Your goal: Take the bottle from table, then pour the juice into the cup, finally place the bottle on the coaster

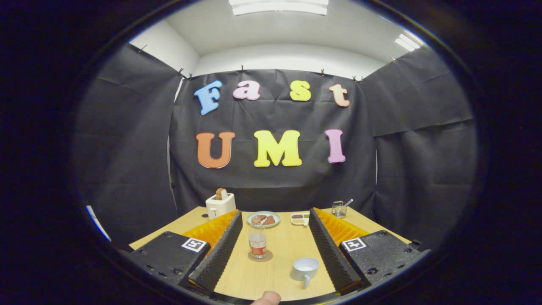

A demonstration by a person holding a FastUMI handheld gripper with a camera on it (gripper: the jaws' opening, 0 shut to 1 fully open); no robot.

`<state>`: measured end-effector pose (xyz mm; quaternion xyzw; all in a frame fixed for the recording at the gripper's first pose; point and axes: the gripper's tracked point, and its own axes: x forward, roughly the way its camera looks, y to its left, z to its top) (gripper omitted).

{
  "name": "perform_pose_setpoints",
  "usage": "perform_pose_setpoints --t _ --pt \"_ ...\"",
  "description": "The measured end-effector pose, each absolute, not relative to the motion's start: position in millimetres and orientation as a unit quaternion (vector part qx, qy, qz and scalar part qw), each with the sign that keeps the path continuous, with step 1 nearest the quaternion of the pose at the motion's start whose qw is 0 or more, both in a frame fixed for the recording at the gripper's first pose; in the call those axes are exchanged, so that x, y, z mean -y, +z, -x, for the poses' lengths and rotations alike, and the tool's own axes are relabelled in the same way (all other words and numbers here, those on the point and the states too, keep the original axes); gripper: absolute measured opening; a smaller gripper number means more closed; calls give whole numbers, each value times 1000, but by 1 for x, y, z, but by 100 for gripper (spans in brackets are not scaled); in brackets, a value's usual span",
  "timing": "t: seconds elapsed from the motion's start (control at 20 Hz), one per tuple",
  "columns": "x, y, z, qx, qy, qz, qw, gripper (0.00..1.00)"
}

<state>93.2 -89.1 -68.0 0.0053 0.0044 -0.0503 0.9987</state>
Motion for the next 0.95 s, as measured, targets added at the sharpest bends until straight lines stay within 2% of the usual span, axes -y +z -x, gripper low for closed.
perform_pose_setpoints --t 0.4,0.95 --pt "49 -56 -67 -1 -17 10 1000 100" --pt "78 -42 -36 11 -27 -19 999 100"
